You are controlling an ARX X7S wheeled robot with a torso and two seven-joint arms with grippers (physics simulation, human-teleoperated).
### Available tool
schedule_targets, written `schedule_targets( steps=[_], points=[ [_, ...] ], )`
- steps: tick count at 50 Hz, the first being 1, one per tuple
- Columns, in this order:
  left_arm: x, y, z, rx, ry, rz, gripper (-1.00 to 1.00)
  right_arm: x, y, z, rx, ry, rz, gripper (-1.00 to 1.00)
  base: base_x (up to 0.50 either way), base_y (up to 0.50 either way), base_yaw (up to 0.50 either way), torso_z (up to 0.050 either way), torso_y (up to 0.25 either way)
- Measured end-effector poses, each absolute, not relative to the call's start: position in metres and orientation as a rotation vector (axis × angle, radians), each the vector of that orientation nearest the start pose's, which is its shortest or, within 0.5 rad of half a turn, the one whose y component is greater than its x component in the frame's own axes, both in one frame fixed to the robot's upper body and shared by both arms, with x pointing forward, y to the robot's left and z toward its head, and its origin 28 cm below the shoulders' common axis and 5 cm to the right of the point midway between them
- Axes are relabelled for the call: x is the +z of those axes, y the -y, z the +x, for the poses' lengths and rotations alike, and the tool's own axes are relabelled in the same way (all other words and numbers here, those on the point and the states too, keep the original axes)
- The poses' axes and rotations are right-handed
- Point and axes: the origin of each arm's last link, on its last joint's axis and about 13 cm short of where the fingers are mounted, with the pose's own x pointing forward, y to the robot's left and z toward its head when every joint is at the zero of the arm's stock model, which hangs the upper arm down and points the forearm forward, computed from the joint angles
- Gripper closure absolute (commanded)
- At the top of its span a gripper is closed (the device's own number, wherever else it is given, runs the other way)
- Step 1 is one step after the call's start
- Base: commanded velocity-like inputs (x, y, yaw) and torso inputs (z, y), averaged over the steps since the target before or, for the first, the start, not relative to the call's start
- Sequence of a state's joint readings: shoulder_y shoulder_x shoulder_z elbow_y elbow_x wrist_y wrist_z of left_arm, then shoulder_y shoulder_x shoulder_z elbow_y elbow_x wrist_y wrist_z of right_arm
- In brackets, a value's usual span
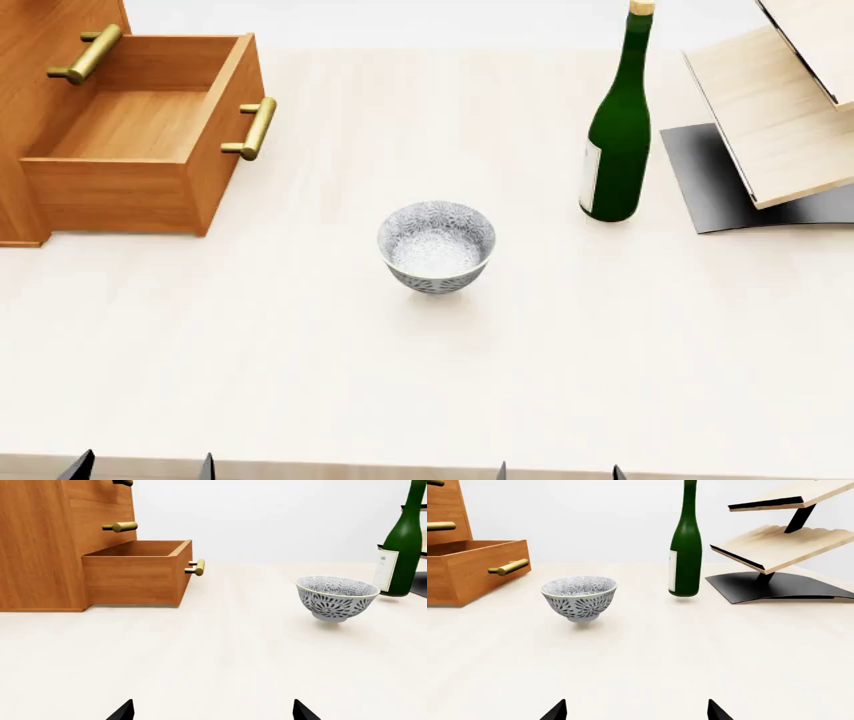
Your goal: Close the bottom drawer of the cabinet.
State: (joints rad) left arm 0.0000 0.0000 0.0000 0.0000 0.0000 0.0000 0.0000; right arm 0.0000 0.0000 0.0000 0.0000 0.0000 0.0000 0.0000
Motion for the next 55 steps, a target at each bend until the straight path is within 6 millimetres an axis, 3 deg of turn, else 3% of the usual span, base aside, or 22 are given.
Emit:
schedule_targets(
  steps=[28,35,55],
  points=[
    [0.015,-0.202,0.209,-0.014,-0.01,0.043,-1.0,0.015,0.096,0.214,-0.022,-0.037,0.022,-1.0,0.0,0.0,0.0,0.0,0.0],
    [0.032,-0.2,0.204,-0.023,0.011,0.093,-1.0,0.032,0.098,0.215,-0.02,-0.02,0.0,-1.0,0.0,0.0,0.0,0.0,0.0],
    [0.098,-0.204,0.182,0.021,0.121,0.166,-1.0,0.107,0.097,0.199,-0.008,0.135,-0.025,-1.0,0.0,0.0,0.0,0.0,0.0]
  ],
)
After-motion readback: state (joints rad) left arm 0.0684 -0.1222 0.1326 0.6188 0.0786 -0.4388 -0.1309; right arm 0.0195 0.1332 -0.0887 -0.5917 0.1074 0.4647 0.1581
